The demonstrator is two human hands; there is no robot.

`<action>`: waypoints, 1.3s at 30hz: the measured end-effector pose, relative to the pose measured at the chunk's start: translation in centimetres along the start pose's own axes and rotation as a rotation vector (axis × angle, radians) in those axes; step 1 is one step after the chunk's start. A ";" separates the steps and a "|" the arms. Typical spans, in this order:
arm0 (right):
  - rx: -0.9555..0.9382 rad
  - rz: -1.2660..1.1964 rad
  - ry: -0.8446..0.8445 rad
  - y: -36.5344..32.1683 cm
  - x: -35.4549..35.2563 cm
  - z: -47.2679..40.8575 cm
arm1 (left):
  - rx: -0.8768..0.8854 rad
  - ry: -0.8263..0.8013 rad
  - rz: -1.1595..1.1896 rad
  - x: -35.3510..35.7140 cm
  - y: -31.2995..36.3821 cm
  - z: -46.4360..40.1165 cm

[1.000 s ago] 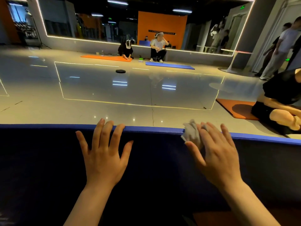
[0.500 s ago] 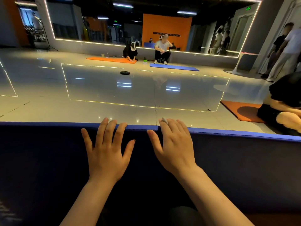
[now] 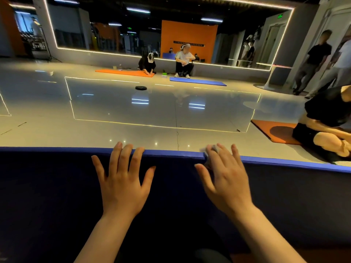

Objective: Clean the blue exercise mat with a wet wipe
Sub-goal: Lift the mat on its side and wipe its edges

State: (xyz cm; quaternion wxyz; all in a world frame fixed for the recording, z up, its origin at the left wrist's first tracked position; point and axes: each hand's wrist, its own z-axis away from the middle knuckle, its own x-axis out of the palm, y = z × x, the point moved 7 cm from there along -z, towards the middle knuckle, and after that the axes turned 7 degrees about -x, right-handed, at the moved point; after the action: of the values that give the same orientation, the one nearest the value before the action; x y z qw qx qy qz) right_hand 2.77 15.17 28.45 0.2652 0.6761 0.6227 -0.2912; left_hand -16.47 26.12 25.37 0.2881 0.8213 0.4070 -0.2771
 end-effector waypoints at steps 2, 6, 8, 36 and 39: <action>-0.020 -0.038 0.015 -2.9 0.8 -1.2 | -0.008 -0.002 -0.006 -0.1 0.0 0.1; -0.094 -0.140 0.005 -8.8 2.2 -3.5 | 0.003 -0.028 -0.053 0.2 -0.1 0.2; -0.140 -0.165 -0.022 -9.8 2.4 -4.2 | 0.026 -0.012 -0.064 0.1 -0.5 0.2; -0.178 -0.057 0.046 -4.3 1.5 -2.9 | -0.035 -0.057 0.029 -0.4 -0.2 -0.2; -0.149 0.012 0.062 0.4 -0.7 -0.8 | -0.012 -0.030 0.029 -0.4 -0.3 0.2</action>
State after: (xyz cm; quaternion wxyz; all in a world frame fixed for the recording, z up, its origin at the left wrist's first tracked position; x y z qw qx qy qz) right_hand 3.17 15.29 29.51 0.2974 0.6669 0.6464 -0.2213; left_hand -17.01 25.91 25.44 0.3033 0.8210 0.3924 -0.2829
